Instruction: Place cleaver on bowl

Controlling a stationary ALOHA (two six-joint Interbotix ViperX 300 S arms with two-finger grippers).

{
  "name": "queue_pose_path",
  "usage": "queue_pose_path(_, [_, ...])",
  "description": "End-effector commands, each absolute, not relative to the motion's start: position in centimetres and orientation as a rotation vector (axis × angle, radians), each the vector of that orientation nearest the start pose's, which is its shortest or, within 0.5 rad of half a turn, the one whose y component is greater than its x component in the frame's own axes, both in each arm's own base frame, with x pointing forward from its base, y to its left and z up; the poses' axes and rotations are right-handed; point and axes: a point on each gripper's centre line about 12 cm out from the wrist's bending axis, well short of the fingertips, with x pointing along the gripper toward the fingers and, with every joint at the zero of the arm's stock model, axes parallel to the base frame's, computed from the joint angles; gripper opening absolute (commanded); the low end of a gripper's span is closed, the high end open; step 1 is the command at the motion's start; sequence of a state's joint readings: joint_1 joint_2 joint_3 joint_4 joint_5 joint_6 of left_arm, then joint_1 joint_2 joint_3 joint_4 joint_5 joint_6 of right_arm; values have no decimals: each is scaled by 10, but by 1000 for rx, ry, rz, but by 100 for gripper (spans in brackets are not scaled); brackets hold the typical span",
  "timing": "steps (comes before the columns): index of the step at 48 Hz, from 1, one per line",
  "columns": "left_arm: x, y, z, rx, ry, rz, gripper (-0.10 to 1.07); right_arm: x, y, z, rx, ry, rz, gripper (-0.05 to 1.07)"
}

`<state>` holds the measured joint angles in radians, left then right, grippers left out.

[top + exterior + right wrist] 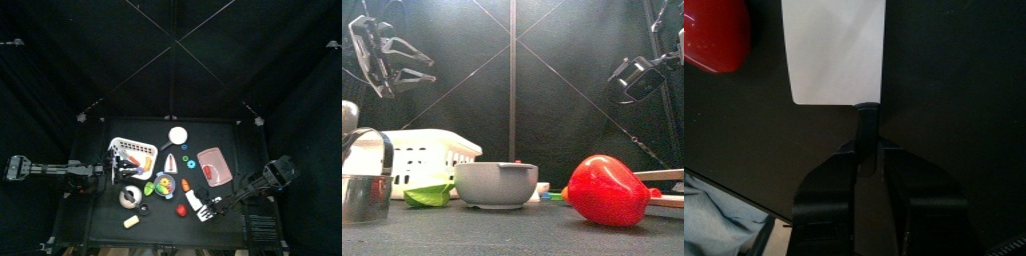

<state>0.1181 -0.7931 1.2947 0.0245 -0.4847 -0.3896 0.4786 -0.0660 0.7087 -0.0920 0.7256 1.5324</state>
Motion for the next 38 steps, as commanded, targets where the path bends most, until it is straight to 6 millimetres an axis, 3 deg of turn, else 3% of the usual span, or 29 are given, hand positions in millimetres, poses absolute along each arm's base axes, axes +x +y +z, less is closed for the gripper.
queue_pose_path(1, [209, 23, 237, -374, -14, 106, 79, 280, 136, 150, 877, 1223, -607, 39])
queue_pose_path(22, [208, 24, 235, -380, -10, 111, 79, 307, 114, 188, 807, 1053, -552, 39])
queue_pose_path(38, [208, 25, 235, -379, -11, 116, 79, 360, 79, 204, 813, 919, -598, 39])
